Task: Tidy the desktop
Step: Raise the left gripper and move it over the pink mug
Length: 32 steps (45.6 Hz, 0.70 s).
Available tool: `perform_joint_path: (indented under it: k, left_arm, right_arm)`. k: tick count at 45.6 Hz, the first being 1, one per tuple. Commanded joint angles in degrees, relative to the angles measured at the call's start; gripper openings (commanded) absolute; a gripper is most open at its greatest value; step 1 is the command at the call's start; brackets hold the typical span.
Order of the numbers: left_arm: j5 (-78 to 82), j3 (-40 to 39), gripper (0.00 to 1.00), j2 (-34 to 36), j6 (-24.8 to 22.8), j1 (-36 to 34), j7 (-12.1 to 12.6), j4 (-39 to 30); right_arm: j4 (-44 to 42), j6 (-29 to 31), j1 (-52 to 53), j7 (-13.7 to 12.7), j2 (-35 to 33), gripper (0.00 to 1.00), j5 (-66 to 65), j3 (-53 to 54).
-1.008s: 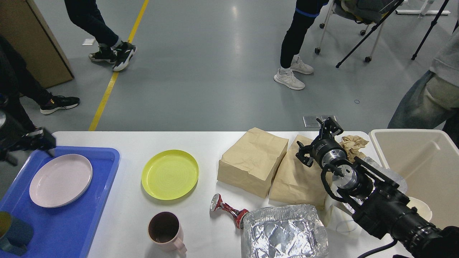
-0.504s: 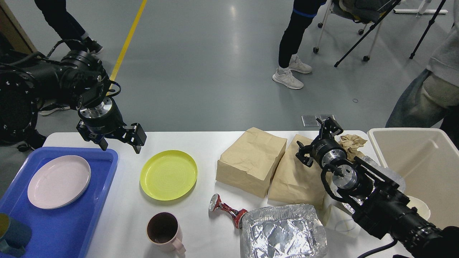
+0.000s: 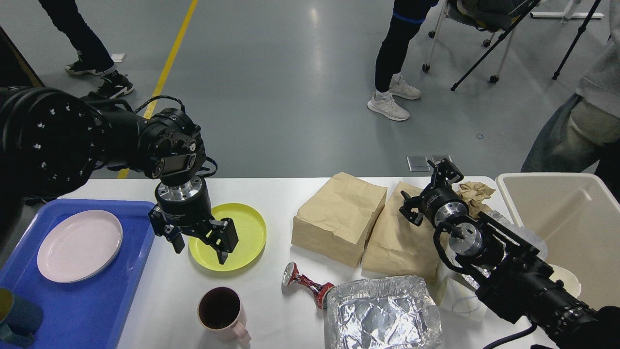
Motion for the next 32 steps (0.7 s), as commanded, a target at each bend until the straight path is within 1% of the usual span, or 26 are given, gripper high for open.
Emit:
perform_joint_path:
  k: [1, 13, 24, 32]
  left_arm:
    - [-0.01, -0.42, 0.94, -0.13, 0.00, 1.07, 0.03, -1.43]
    - [-0.01, -0.42, 0.94, -0.13, 0.00, 5.73, 0.03, -1.69]
    - [0.08, -0.51, 0.94, -0.31, 0.00, 10.04, 0.03, 1.12]
    - [-0.09, -0.51, 0.91, -0.31, 0.00, 11.09, 1.52, 4.02]
  right_arm:
    - [0.00, 0.00, 0.00, 0.00, 0.00, 1.00, 0.00, -0.06]
    - [0.00, 0.00, 0.00, 0.00, 0.00, 1.00, 0.00, 0.02]
    - [0.00, 0.00, 0.00, 0.00, 0.00, 1.00, 0.00, 0.02]
    - [0.00, 0.00, 0.00, 0.00, 0.00, 1.00, 0.00, 0.02]
